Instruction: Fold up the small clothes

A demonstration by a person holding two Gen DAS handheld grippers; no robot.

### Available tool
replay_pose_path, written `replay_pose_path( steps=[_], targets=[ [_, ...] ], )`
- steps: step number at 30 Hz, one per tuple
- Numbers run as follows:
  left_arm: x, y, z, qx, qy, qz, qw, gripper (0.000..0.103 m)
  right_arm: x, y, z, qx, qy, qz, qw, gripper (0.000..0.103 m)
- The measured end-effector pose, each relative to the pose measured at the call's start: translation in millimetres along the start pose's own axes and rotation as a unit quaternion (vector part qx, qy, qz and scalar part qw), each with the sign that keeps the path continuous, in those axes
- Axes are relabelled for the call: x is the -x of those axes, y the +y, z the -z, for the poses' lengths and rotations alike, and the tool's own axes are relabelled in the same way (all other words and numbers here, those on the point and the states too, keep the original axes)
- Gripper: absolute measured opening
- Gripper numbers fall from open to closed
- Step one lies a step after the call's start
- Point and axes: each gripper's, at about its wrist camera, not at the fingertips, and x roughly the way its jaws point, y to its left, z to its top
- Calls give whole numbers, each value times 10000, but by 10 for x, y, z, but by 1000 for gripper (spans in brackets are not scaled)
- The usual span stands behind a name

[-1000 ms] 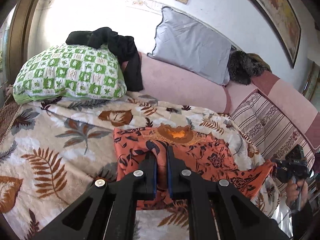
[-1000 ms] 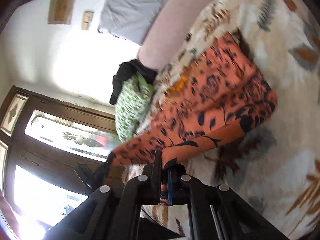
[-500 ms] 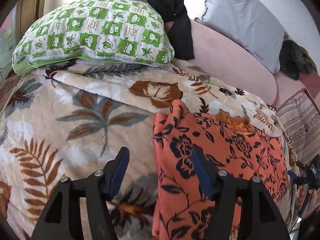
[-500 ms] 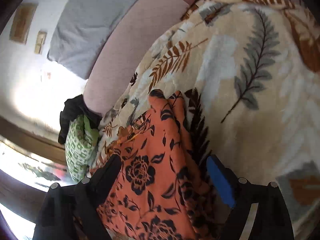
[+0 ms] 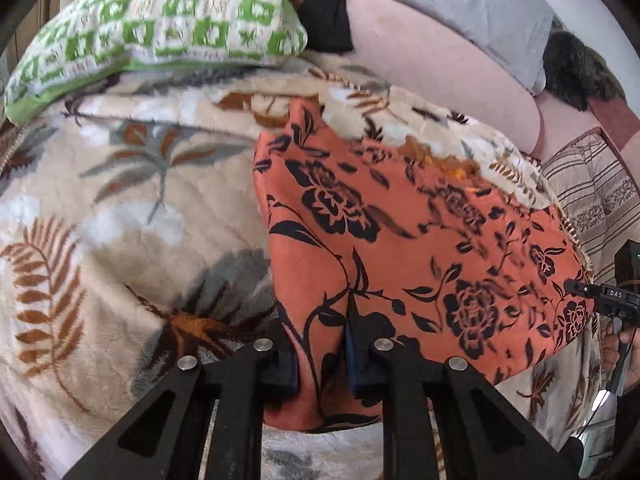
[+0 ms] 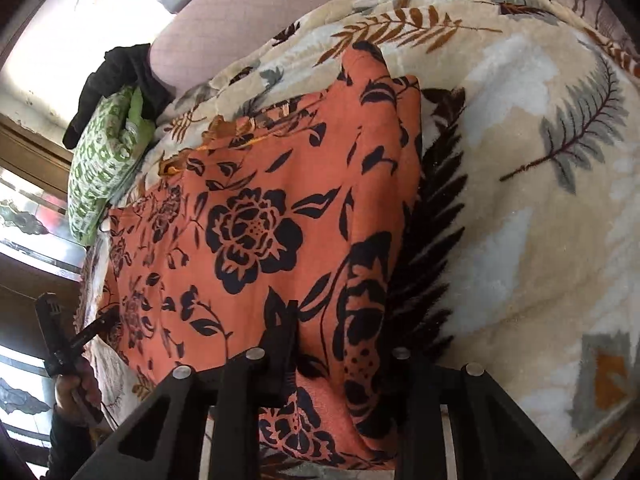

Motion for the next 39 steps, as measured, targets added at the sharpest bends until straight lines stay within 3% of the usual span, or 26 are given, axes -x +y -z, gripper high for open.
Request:
replay_pose_path(
  steps=[4, 7, 9, 10, 11, 12, 13, 14, 16, 18, 19, 24, 26, 31, 33, 34, 36, 37, 38, 39],
  targets=[
    [768, -211, 212, -298, -564, 145, 9979, 17, 581, 267, 159, 284, -272, -283, 9988, 25],
    [1122, -156, 683, -230, -511, 280, 9980, 18, 993, 297, 539, 385, -305, -393, 9980, 25],
    [1036, -36, 1065, -55, -198, 273, 9994, 23, 1082, 207, 863, 323, -115, -506, 9981, 26],
    [927, 43, 1220, -6, 34, 272, 9996, 27, 1045, 139, 1030, 323, -5, -457, 9984, 33],
    [765, 132, 1364, 77, 303, 186, 9993, 28, 929, 81, 1200, 357, 172, -337, 9986, 45],
    [608, 219, 1484, 166, 608, -3, 9980, 31, 748, -43, 1363, 335, 548, -243, 9976, 63],
    [559, 291, 1552, 230, 682, 34, 9974, 35, 596, -169, 1491, 243, 843, -34, 9961, 87],
    [643, 319, 1544, 317, 486, 162, 9982, 35, 532, -280, 1583, 142, 875, 213, 9958, 86],
    [831, 319, 1410, 325, 64, 9, 9994, 43, 683, -357, 1622, 9, 373, -52, 9993, 86],
    [965, 273, 1225, 93, -341, -28, 9994, 56, 898, -375, 1553, -44, -132, -54, 9999, 86],
    [976, 257, 1120, 10, -466, -56, 9989, 58, 983, -366, 1502, 39, -334, -2, 9994, 86],
    [581, 179, 608, -214, -254, 25, 9994, 58, 1072, -328, 1198, 85, -700, 185, 9973, 86],
    [433, 135, 489, -365, -213, -71, 9991, 51, 981, -215, 1087, 203, -757, 321, 9964, 86],
    [122, 102, 374, -478, 9, -341, 9983, 7, 814, -142, 843, 249, -873, 555, 9943, 85],
    [43, 143, 375, -411, 66, -414, 9983, 3, 724, -121, 746, 323, -919, 647, 9931, 84],
    [24, 157, 381, -365, 76, -408, 9985, 1, 658, -121, 687, 355, -847, 688, 9934, 78],
    [32, 155, 400, -372, -1, -465, 9982, 0, 456, -91, 584, 551, -541, 932, 9927, 49],
    [60, 158, 398, -383, -86, -531, 9978, 0, 355, -54, 556, 702, -398, 1176, 9898, 20],
    [116, 167, 398, -356, -205, -600, 9974, 0, 299, -9, 543, 823, -336, 1355, 9868, 10],
    [189, 197, 398, -284, -356, -656, 9968, 0, 313, 53, 541, 925, -415, 1435, 9844, 9]
  ],
)
